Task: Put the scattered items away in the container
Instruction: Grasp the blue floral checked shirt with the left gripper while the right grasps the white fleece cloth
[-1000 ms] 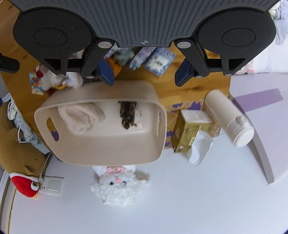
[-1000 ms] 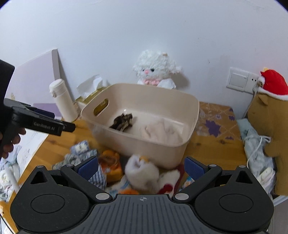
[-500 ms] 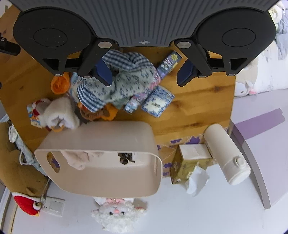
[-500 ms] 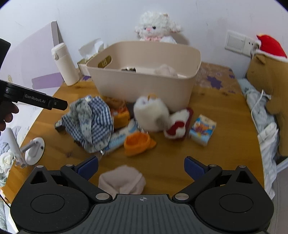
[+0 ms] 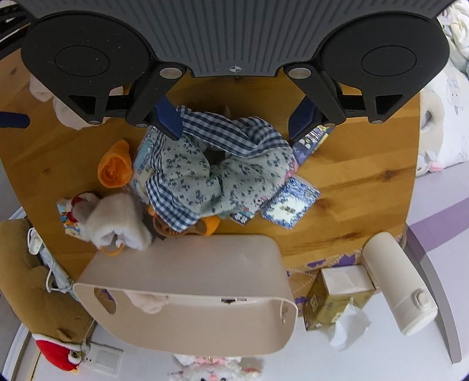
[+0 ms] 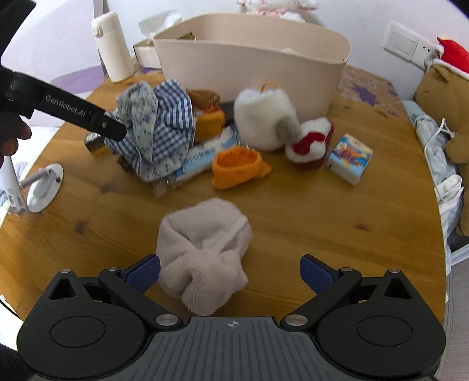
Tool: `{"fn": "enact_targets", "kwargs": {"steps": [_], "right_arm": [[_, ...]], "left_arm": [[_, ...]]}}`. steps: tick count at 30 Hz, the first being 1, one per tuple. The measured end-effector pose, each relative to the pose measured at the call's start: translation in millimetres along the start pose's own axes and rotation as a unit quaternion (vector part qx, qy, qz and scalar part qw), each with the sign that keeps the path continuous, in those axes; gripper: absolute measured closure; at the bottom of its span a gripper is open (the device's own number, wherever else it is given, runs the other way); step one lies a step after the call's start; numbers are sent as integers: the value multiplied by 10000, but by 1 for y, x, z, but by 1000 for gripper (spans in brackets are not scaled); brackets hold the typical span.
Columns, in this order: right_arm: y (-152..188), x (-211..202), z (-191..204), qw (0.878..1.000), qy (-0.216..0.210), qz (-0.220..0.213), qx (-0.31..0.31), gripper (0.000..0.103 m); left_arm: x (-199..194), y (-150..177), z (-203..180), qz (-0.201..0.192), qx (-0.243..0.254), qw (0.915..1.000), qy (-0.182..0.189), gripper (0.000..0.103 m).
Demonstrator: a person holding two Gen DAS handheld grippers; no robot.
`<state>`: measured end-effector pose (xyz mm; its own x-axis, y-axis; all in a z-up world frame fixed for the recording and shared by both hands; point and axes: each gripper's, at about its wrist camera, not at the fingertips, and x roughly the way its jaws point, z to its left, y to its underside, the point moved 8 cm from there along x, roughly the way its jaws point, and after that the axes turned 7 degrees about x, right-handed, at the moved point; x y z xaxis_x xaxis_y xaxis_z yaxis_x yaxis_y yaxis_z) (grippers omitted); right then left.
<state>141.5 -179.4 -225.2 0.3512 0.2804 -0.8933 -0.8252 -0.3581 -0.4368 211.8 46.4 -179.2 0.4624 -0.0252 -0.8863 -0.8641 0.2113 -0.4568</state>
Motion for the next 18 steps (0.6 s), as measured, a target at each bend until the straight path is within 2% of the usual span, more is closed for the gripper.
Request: {"fn": "enact_targets", "kwargs": {"steps": [6,11,16,17,18], "right_arm": [[-2,14,4,9999,31,92,-75,0],[-7,23,6,9998,-108,190,-28,2],[-9,31,7,9996,-123,222,-90,20],[-9,32,7,9995,-144,241,-106,24],[-9,33,8,9995,-175,241,-109,32]], "left_arm": [[17,3,-7,118,-39,9999,-30,22],[29,-2,-14,166,-45,9998,-20,22],[40,-5,-17,176,22,9998,-50,25],[41,-6,-16,154,28,9999,-53,31],[42,-7,-17,140,40,9999,-38,36]]}}
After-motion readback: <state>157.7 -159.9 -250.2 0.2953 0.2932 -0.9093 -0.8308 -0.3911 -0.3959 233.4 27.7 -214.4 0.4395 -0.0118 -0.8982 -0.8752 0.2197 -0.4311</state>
